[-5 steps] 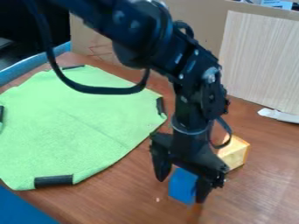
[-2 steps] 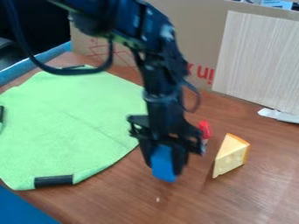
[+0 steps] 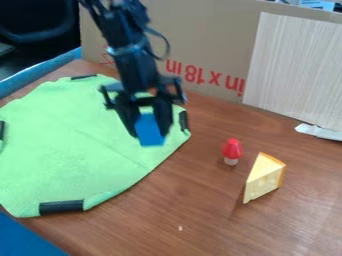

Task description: Put the blue object to the sink of table

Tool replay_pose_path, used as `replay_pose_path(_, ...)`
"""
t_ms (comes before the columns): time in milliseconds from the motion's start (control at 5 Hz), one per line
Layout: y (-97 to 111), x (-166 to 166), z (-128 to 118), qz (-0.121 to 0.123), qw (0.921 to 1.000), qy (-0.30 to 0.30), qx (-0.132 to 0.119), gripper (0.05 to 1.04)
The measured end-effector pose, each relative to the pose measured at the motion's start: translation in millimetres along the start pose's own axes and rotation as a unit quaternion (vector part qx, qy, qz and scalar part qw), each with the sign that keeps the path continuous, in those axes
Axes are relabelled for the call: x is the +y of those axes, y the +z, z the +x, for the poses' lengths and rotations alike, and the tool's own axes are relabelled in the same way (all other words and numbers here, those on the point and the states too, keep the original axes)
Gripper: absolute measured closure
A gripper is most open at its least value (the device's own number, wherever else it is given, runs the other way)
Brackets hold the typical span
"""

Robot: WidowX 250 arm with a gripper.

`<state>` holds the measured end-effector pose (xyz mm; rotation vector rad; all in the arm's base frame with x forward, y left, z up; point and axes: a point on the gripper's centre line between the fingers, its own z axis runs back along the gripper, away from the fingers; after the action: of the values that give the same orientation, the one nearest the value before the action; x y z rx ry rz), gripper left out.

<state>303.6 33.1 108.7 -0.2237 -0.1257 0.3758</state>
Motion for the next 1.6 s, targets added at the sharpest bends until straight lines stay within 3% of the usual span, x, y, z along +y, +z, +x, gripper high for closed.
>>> replay_pose_path(200,21.6,21.6,23.3,0.013,0.9979,0.053,-0.034,0.491)
replay_pose_path(600,15.5,64.8,60.6,0.073,0.9859,0.144,-0.044,0.491)
replay_pose_path(800,12.6,85.3,87.4,0.089,0.9772,0.187,-0.048,0.491)
replay_pose_path(1200,4.9,124.9,122.1,0.133,0.9519,0.269,-0.063,0.491)
replay_pose_path(1400,9.9,143.9,123.4,0.156,0.9384,0.297,-0.082,0.491)
replay_pose_path(1600,11.1,162.3,121.7,0.164,0.9287,0.319,-0.093,0.420)
